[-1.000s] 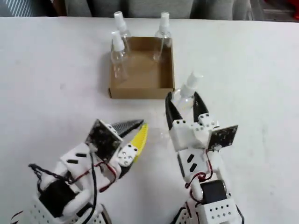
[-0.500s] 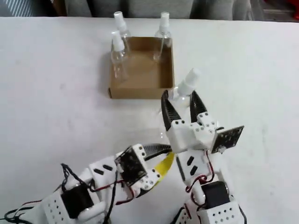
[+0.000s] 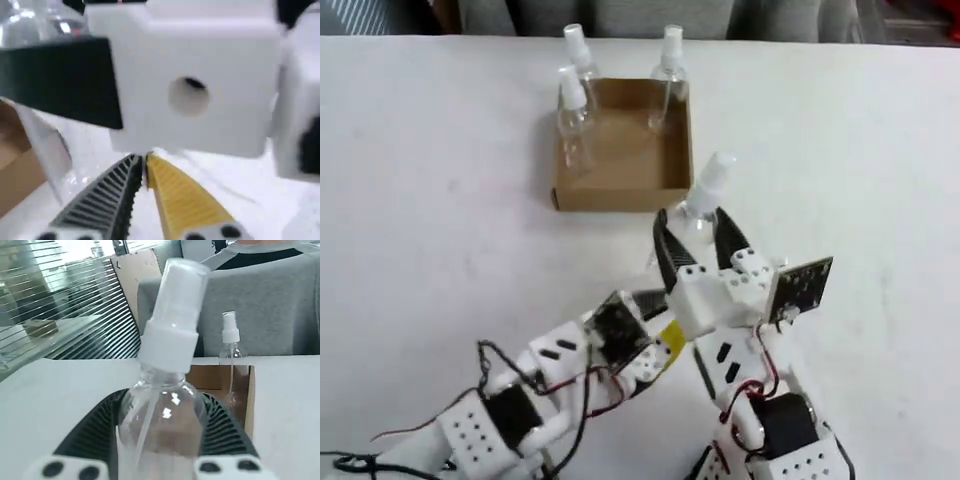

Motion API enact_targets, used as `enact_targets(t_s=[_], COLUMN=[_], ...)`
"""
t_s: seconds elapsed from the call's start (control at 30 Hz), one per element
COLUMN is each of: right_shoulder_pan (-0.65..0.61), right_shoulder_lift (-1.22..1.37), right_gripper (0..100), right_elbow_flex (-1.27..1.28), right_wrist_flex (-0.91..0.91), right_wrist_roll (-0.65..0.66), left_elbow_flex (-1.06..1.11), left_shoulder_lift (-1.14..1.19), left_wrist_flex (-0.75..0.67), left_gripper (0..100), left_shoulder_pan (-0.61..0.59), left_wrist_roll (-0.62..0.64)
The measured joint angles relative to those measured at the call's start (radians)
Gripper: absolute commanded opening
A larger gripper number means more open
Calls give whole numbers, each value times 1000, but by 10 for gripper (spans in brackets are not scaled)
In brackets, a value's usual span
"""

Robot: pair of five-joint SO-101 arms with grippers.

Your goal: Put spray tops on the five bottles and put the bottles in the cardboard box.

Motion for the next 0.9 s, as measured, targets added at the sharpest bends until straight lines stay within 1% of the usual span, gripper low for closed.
enact_targets(t_s=[0.13, 0.23, 0.63, 0.7, 0.8, 0.9], right_shoulder_pan=[11, 11, 20, 32, 34, 26], right_shoulder_lift=[0, 0, -3, -5, -25, -25], right_gripper=[16, 16, 16, 16, 16, 16], right_elbow_flex=[0, 0, -2, -17, -41, -48], right_wrist_flex=[0, 14, 44, 68, 117, 127], right_wrist_roll=[2, 2, 0, 0, 0, 0], left_elbow_flex=[-69, -84, -84, -84, -84, -84], left_shoulder_lift=[201, 285, 302, 302, 304, 304], left_wrist_flex=[-28, -34, -37, -37, -84, -98], left_gripper=[20, 20, 20, 20, 20, 20], left_shoulder_pan=[-21, -21, -26, -51, -101, -121], left_wrist_roll=[0, 0, 0, 0, 3, 3])
